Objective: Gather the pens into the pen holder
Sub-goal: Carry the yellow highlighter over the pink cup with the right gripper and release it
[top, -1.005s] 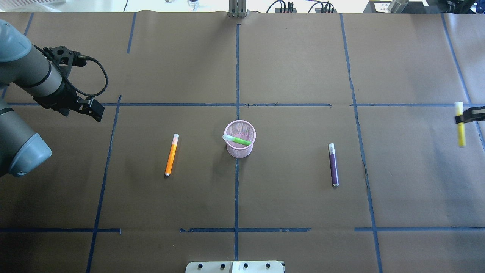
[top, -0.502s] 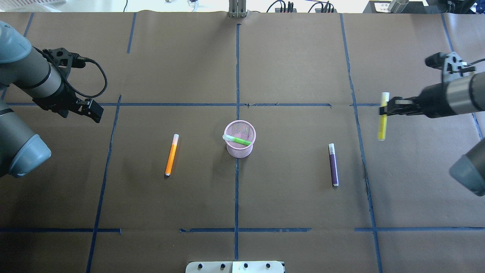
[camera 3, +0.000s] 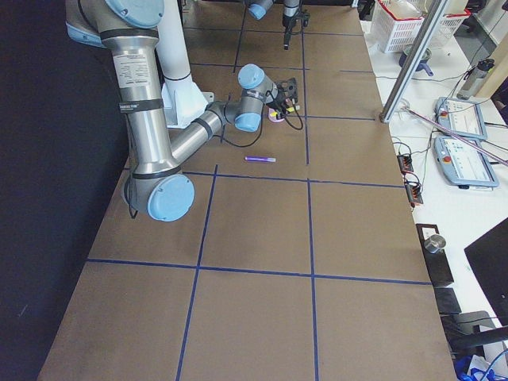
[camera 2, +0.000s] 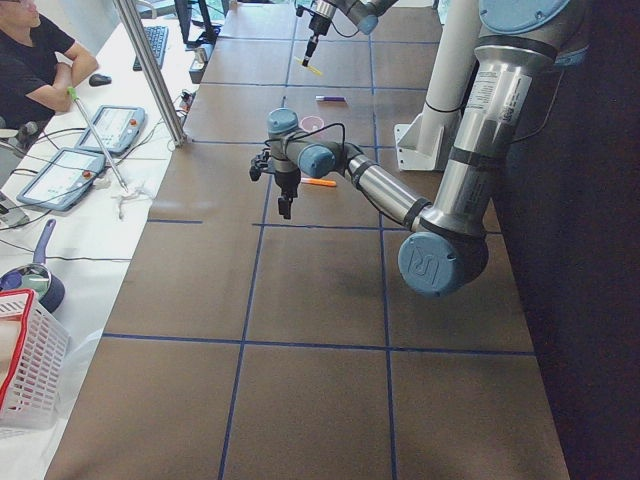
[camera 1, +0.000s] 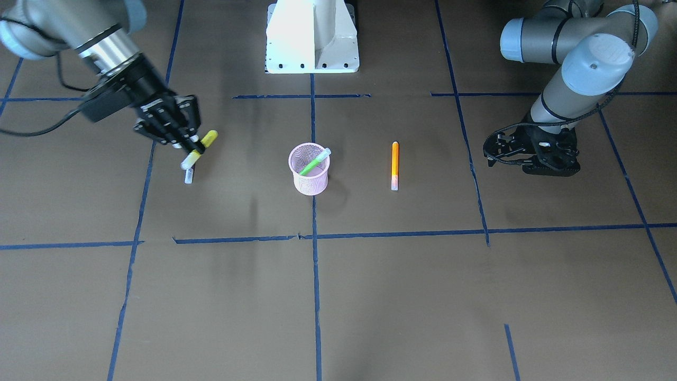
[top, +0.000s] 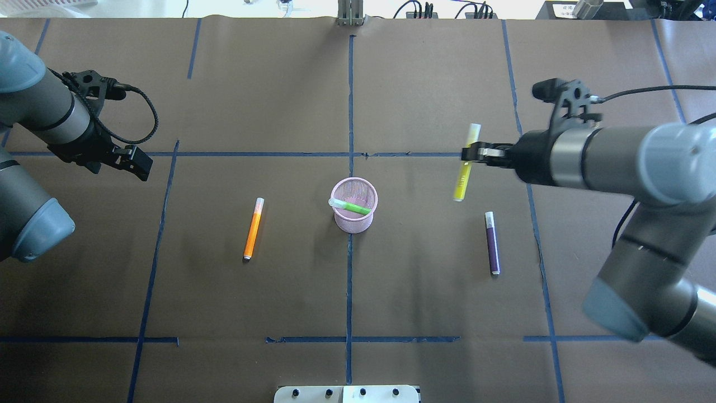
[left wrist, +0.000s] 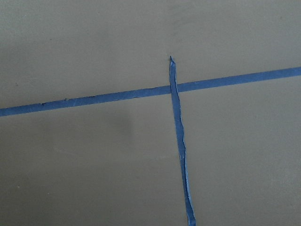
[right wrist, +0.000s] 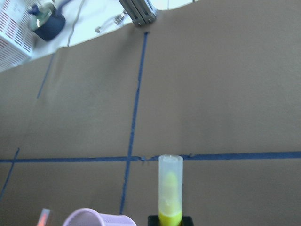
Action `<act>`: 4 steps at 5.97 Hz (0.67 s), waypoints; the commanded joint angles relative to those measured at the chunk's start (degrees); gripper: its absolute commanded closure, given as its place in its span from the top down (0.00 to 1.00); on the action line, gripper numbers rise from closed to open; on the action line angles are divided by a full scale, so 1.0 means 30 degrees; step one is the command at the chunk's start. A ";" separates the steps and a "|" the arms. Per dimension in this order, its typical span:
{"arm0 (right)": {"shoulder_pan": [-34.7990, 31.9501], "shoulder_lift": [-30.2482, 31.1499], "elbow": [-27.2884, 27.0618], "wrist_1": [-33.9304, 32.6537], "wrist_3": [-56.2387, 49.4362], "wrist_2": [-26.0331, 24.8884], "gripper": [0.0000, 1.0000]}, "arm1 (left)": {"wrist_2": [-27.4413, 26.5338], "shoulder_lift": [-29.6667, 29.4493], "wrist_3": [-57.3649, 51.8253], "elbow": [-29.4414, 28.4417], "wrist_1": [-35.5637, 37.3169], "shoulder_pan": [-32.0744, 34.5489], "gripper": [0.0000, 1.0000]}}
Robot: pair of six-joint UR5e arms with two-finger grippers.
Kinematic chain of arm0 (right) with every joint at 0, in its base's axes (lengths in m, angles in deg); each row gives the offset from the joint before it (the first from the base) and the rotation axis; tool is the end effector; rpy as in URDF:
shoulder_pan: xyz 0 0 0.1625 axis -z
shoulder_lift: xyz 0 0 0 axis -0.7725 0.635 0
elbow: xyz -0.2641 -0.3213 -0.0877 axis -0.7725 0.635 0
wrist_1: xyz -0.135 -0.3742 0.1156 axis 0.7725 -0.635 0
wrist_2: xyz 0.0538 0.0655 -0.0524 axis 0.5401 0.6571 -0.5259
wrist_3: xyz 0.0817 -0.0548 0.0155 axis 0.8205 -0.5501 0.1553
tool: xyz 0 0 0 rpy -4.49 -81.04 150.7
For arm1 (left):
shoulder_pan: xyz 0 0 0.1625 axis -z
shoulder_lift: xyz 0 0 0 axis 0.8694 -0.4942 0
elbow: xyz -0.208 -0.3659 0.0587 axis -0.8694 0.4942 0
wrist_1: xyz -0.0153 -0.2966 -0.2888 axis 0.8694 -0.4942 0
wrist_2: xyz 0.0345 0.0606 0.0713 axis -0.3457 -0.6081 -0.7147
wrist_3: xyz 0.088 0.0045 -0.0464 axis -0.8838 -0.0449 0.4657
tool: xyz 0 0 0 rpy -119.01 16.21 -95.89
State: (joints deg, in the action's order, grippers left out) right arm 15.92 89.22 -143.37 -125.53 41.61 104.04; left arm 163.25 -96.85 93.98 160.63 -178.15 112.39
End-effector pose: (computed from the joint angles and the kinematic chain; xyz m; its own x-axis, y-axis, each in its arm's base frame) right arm -0.3603 -0.4038 0.2666 0.3184 -0.1045 0.9422 -0.4496 0.8584 0.2472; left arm 0.2910 -0.5046 0.4006 0.7333 0.1307 -0.6673 -0.0869 0.9913 0.0987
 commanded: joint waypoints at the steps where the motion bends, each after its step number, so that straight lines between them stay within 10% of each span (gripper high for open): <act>1: 0.3863 -0.1771 -0.0241 -0.1535 -0.0038 -0.7557 0.00 | 0.0044 0.0385 -0.0027 0.0035 -0.0048 -0.0021 0.99; 4: 0.8175 -0.3795 0.1357 -0.3013 0.0162 -1.7258 0.00 | 0.0045 0.0388 0.0002 0.0211 -0.0019 -0.0021 0.99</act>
State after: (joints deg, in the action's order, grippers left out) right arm 37.00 79.54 -142.07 -134.06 41.60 61.20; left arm 163.42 -95.71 93.98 161.16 -178.27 112.33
